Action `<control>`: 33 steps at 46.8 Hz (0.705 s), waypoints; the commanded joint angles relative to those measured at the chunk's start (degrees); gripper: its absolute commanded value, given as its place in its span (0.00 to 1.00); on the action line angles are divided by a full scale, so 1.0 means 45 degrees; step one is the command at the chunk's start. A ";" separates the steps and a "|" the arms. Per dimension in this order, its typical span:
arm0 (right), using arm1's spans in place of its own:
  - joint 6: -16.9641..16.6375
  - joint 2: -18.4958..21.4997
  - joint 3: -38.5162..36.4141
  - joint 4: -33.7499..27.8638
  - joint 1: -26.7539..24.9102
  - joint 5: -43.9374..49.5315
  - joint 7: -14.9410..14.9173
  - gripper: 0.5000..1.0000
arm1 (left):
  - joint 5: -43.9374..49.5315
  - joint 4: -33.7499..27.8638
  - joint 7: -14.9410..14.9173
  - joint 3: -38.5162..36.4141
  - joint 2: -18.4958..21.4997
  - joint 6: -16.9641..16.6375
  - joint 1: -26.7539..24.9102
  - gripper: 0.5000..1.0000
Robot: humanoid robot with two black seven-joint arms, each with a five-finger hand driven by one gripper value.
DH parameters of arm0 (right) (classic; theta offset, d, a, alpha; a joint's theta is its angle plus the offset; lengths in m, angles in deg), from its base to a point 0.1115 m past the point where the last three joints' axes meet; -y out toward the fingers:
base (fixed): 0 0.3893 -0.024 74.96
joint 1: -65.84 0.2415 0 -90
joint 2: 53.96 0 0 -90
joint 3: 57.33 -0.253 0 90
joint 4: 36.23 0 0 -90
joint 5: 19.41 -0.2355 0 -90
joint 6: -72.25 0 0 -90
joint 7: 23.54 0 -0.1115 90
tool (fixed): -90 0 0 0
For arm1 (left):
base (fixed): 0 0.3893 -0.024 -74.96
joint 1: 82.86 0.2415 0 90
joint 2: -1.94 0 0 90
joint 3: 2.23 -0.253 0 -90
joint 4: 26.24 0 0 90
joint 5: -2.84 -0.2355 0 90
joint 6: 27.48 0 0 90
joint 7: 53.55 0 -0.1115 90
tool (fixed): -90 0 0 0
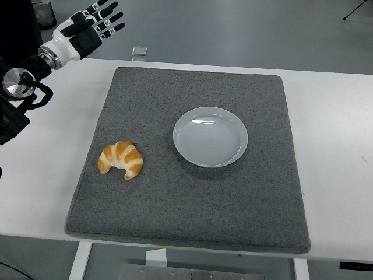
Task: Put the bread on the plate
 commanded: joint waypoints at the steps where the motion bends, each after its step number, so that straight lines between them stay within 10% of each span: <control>1: -0.0015 0.0000 -0.0001 0.0000 0.0000 0.0000 -0.0002 0.90 | -0.0085 0.0031 0.0019 -0.0108 0.0040 0.0000 0.0035 0.99; 33: 0.0005 0.0000 -0.0001 0.0000 0.0000 0.0000 -0.0002 0.91 | -0.5414 -0.1451 0.0156 -0.0109 0.2206 0.0000 -0.0434 0.99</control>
